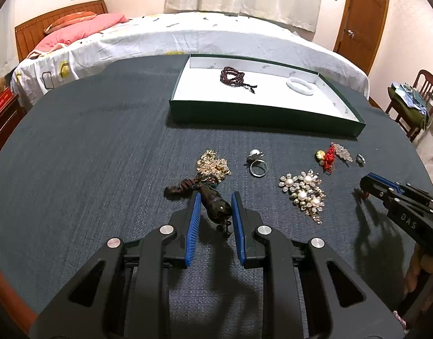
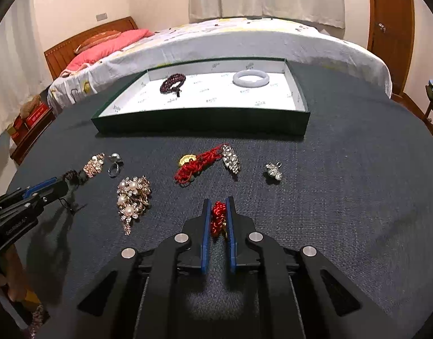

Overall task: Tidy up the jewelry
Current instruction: 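Lift the black pendant with the left tool while the right tool holds the red ornament, then carry the pendant and red ornament into the tray and open both tools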

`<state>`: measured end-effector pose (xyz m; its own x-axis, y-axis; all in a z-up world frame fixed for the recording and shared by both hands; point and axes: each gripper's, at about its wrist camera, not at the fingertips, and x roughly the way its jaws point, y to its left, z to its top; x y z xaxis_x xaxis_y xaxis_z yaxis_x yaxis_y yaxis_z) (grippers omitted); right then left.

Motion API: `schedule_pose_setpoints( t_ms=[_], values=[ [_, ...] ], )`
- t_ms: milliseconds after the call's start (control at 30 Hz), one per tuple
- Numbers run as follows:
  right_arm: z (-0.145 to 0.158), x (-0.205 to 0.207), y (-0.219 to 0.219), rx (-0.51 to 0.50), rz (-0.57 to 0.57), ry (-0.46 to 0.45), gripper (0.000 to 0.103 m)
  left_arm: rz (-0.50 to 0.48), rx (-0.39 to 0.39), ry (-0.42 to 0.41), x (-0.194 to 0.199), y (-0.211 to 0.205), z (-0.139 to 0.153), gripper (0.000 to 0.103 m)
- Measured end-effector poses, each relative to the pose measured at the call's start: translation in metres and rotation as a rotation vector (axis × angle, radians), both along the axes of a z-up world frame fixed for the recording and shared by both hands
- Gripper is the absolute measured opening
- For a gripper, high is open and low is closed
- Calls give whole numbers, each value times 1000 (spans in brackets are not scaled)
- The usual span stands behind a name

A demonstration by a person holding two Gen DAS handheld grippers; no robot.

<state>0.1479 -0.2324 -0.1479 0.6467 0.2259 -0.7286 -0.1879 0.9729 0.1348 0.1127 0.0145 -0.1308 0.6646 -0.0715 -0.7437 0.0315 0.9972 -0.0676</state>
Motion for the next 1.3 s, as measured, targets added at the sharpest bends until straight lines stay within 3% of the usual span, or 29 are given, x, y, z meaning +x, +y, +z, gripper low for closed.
schedule_pose_setpoints(
  t_ms=[733,1067,1300],
  values=[
    [56,-3,-1,57,-2,-141,11,-67,-62,-130,8,-25,56,22],
    [89,45,11,73,14,-227,11,-106,-78,-199,64,-43,76,22],
    [99,98,25,72,21,-277,11,-106,-43,-261,115,-48,85,22]
  ],
)
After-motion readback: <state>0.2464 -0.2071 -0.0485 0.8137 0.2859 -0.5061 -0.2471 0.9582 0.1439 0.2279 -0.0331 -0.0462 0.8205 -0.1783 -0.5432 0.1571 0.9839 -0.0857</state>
